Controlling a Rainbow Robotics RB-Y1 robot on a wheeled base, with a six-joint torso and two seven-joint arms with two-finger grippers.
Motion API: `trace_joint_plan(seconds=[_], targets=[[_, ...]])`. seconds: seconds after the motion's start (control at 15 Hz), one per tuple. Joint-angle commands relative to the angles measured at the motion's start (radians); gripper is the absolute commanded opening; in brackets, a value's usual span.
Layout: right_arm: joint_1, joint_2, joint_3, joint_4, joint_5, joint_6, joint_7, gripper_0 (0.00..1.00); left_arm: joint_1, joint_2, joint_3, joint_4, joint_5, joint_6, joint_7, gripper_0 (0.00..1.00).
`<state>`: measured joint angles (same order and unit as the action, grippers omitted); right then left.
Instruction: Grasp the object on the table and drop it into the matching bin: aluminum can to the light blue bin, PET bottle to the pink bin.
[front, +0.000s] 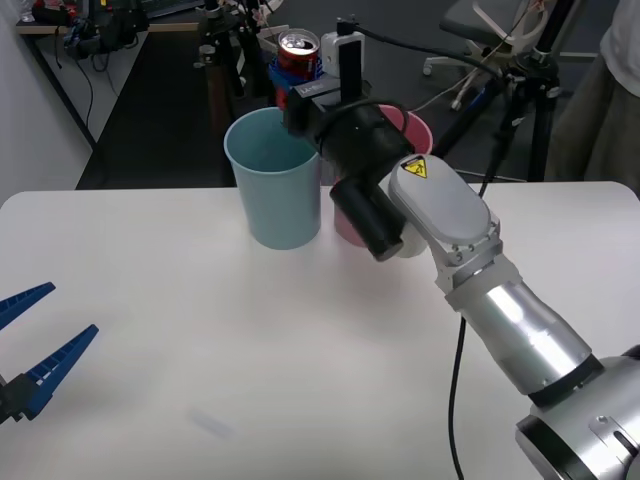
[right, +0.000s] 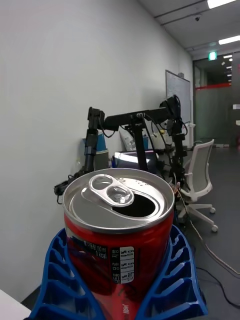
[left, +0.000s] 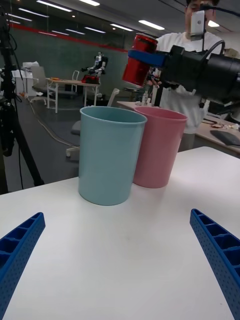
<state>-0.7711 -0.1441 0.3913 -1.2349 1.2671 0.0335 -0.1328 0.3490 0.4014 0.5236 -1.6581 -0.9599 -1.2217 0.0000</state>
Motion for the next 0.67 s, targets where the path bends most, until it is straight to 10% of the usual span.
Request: trace_joint_plan(seconds=[0.07,0.67], targets=[[-0.077,0.032,0.000,0.140,0.003,0.013,0.002,0.00,0.000,0.000,0.000,0.000,0.000,0.000,0.000,1.00],[-0.123,0.064,0.049,0.249,0.009,0.052,-0.002,0.00,0.000,0.000,0.000,0.000,0.000,0.000,0.000,1.00]])
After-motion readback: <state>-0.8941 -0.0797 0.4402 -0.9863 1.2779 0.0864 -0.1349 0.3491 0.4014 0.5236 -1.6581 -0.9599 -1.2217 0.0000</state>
